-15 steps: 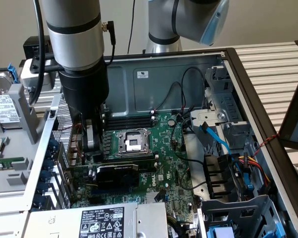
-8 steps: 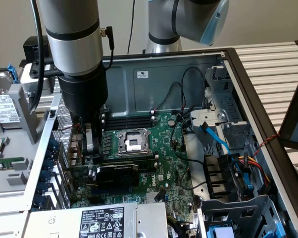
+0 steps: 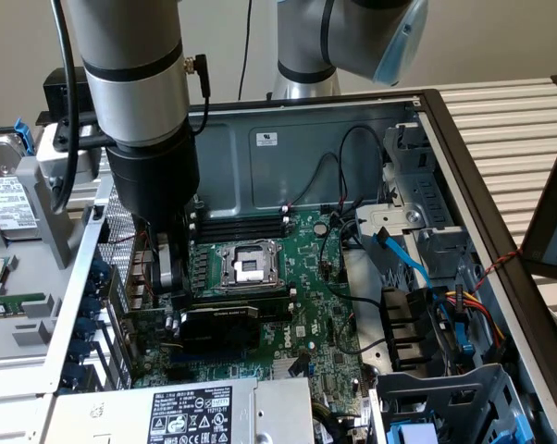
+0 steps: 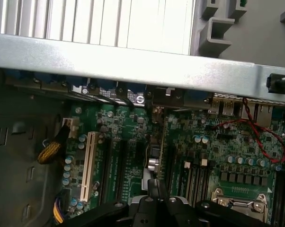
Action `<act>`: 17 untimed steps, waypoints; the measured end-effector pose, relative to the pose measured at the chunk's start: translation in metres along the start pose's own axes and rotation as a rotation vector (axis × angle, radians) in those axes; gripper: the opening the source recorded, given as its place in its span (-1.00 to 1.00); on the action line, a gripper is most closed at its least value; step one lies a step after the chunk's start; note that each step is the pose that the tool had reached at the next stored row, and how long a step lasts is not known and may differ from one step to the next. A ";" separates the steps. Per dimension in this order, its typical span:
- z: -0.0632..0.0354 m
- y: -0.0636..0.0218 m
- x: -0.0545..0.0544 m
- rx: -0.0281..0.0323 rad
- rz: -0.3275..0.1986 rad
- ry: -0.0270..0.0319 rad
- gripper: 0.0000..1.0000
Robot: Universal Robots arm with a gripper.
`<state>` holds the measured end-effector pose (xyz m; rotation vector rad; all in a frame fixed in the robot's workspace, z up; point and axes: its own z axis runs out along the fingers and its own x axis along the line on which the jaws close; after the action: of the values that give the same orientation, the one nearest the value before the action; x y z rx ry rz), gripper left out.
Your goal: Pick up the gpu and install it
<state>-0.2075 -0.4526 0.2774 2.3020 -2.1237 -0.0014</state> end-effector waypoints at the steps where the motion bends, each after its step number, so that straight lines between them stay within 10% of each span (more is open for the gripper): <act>1: 0.0005 0.0000 0.000 0.0010 0.000 0.0000 -0.79; 17: 0.0047 0.0006 0.000 0.0040 0.000 0.0003 -0.79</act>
<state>-0.2081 -0.4523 0.2728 2.3041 -2.1255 0.0033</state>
